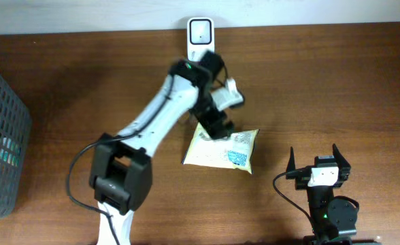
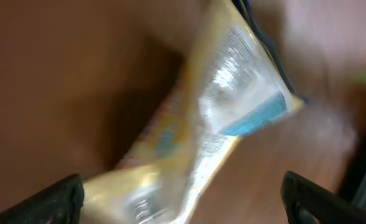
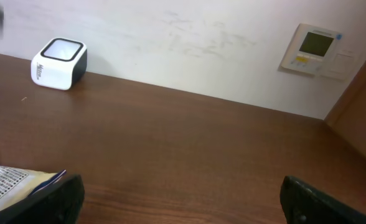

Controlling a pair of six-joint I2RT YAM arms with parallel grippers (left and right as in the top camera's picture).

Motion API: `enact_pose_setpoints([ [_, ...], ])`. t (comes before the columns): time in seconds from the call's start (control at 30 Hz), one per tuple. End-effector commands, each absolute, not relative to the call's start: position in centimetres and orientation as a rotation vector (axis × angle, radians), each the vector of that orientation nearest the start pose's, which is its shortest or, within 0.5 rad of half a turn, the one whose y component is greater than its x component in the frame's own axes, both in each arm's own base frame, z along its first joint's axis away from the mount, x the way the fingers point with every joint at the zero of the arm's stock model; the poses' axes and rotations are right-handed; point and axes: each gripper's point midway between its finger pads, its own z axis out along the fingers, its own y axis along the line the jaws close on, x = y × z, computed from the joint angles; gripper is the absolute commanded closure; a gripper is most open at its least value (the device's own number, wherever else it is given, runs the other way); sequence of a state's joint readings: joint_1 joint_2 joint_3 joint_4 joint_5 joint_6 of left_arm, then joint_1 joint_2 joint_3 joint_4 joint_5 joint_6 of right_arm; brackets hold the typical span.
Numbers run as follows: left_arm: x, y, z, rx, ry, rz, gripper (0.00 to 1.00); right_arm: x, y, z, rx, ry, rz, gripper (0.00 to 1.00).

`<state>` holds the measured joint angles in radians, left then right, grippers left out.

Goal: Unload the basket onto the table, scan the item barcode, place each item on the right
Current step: 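Carry the wet-wipe pack to the table center and release it, then return the left gripper to the basket and grasp the white tube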

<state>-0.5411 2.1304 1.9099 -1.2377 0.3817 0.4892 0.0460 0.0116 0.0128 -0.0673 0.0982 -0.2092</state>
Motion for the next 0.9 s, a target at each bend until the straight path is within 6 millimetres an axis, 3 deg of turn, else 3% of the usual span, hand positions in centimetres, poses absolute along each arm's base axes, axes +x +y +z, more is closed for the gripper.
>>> enact_pose_setpoints([
  [0.0, 42.3, -22.8, 20.2, 1.072, 2.551, -0.379, 0.01, 24.6, -1.0, 15.7, -0.114, 1.644, -0.221, 0.01],
  [0.07, 46.1, -17.2, 26.3, 0.764, 2.504, -0.238, 0.01, 24.6, -1.0, 15.7, -0.114, 1.644, -0.221, 0.01],
  [0.1, 47.4, -13.2, 29.6, 0.573, 2.474, -0.166, 0.01, 24.6, -1.0, 15.7, -0.114, 1.644, -0.221, 0.01],
  [0.13, 48.1, -8.9, 32.4, 0.368, 2.444, -0.102, 0.01, 24.6, -1.0, 15.7, -0.114, 1.644, -0.221, 0.01],
  [0.17, 48.3, -5.8, 34.1, 0.223, 2.419, -0.065, 0.01, 24.6, -1.0, 15.7, -0.114, 1.643, -0.221, 0.01],
  [0.2, 47.3, 3.3, 37.8, -0.135, 2.334, 0.018, 0.01, 24.6, -1.0, 15.7, -0.114, 1.644, -0.221, 0.01],
  [0.3, 44.4, 12.2, 39.3, -0.450, 2.273, 0.082, 0.01, 24.6, -1.0, 15.7, -0.114, 1.644, -0.221, 0.01],
  [0.4, 40.1, 21.0, 38.5, -0.766, 2.240, 0.180, 0.01, 24.6, -1.0, 15.7, -0.114, 1.644, -0.221, 0.01],
  [0.53, 36.0, 26.8, 38.2, -0.949, 2.200, 0.263, 0.01, 24.6, -1.0, 15.7, -0.114, 1.644, -0.221, 0.01],
  [0.7, 33.9, 30.2, 37.2, -1.059, 2.184, 0.308, 0.02, 24.6, -1.0, 15.7, -0.114, 1.644, -0.221, 0.01],
  [0.87, 33.0, 32.3, 33.1, -1.148, 2.285, 0.296, 0.00, 24.6, -1.0, 15.7, -0.114, 1.644, -0.221, 0.01],
])
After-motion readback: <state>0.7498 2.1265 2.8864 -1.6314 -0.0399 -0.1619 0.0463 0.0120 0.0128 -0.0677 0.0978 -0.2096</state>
